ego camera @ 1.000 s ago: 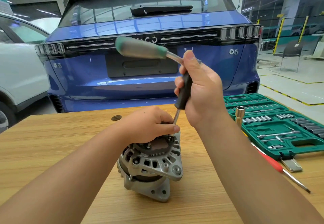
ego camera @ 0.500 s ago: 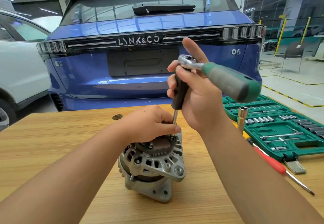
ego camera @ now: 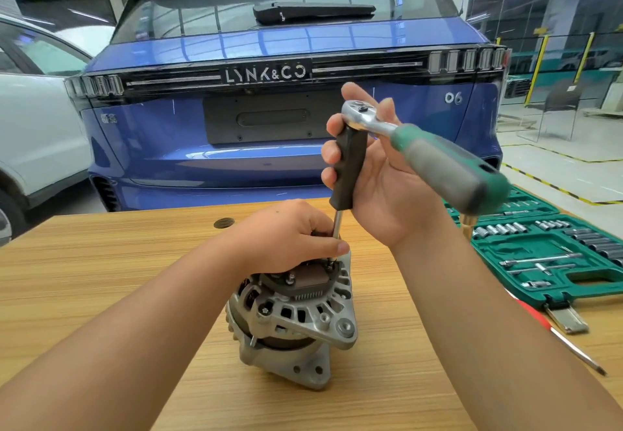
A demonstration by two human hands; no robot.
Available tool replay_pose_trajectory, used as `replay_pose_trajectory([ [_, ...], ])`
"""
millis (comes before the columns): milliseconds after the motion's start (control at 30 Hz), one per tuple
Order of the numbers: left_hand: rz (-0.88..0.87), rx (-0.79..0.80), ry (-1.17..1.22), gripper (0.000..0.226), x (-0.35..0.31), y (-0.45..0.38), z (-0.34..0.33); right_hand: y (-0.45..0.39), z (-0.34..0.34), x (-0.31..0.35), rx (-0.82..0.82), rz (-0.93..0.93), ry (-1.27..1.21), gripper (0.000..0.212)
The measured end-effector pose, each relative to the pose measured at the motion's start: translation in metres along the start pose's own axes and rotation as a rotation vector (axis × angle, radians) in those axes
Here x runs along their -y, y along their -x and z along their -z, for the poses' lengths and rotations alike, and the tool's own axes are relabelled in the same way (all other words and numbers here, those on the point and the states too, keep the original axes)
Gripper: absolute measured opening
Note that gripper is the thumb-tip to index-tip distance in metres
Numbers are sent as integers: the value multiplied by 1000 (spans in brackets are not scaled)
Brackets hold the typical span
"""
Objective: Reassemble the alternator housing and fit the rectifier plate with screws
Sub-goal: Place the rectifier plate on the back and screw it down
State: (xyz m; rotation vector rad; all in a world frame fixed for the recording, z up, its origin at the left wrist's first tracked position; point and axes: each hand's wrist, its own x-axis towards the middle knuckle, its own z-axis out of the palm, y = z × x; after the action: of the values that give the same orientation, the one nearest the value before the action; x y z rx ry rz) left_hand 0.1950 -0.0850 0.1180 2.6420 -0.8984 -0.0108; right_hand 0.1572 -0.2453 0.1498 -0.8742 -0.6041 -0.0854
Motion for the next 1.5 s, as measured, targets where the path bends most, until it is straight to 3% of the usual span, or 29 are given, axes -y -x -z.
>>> replay_pose_trajectory([
  [100, -13, -6, -41, 38, -3, -1, -1, -3, 1, -1, -265, 62, 123, 22],
  [167, -28, -6, -59, 38, -5, -2, -2, -4, 3, 1, -347, 58, 188, 16],
  [267, -25, -13, -59, 40, -3, -2, -2, -3, 1, 0, -256, 22, 146, 3],
  [367, -8, -7, -38, 40, -2, -2, -1, 1, -4, -5, -148, 155, 142, 30],
  [467, -16, 6, -16, 39, -2, -1, 0, 2, -5, -8, -76, 311, 268, 36],
  [700, -5, 4, 6, 40, -1, 0, 0, 4, 3, -5, 120, 174, 22, 40],
  [867, -3, 2, -6, 40, -1, 0, -1, 4, 3, -1, 83, 100, 51, 34],
  [1000, -11, -3, -15, 40, 0, 0, 0, 1, 4, 1, 102, 33, 14, 58],
  [1133, -12, -10, -25, 36, -2, -1, -1, -1, 3, 1, -82, 30, -6, 32],
  [1200, -20, 9, -43, 33, -5, -2, 0, -2, 3, -1, -261, 136, 177, 18],
  [1267, -26, 23, -53, 35, -8, -2, 0, -4, 1, -1, -341, 196, 322, 14],
  [1367, -18, 12, -31, 41, -5, -3, 1, -2, 2, 2, -187, 55, 137, 10],
  [1500, -11, 11, -34, 40, -2, -2, 0, 1, 3, 1, -76, 4, -35, 34],
])
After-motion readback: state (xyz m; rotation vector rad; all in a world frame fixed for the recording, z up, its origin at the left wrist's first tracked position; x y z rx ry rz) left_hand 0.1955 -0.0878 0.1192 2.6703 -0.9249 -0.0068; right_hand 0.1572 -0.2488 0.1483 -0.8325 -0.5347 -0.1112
